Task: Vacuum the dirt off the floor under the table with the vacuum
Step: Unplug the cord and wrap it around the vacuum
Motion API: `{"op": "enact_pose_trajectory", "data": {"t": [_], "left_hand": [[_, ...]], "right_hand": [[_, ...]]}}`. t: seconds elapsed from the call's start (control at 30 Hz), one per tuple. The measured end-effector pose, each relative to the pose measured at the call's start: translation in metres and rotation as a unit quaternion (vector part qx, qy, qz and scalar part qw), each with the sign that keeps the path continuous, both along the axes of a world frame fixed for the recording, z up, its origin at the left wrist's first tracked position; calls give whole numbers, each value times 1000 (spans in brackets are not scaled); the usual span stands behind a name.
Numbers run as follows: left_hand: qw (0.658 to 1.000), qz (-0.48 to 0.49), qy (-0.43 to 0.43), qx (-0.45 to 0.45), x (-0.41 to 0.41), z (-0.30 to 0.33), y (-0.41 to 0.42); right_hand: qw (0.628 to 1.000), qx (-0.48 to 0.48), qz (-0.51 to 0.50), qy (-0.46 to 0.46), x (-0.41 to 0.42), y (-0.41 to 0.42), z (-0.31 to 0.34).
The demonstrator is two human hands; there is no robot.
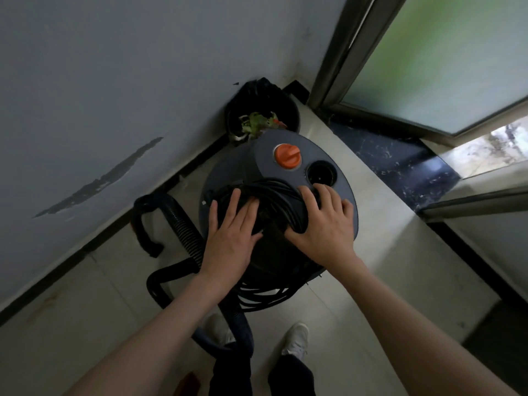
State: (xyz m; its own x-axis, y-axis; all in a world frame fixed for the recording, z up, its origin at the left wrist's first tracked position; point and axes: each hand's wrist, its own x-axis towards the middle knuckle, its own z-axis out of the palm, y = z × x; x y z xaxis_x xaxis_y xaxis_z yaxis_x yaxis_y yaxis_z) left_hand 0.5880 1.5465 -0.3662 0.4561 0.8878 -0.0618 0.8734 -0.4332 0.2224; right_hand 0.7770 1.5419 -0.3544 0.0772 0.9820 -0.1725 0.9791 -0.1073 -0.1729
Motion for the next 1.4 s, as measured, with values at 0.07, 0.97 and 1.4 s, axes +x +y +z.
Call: {"op": "enact_pose_trajectory", "data": {"t": [0.07,0.97,1.4], "left_hand": [[1000,-14,11,0,23,1,-7],[969,-242,-31,-24,411,-3,-159],[961,-257,-66,-72,541,-12,-230]], "right_hand": [[1000,-1,-3,-3,24,-9,1],[985,-87,-138,-56,417,-223,14],[976,-152,-128,-87,547,-293,17]]}}
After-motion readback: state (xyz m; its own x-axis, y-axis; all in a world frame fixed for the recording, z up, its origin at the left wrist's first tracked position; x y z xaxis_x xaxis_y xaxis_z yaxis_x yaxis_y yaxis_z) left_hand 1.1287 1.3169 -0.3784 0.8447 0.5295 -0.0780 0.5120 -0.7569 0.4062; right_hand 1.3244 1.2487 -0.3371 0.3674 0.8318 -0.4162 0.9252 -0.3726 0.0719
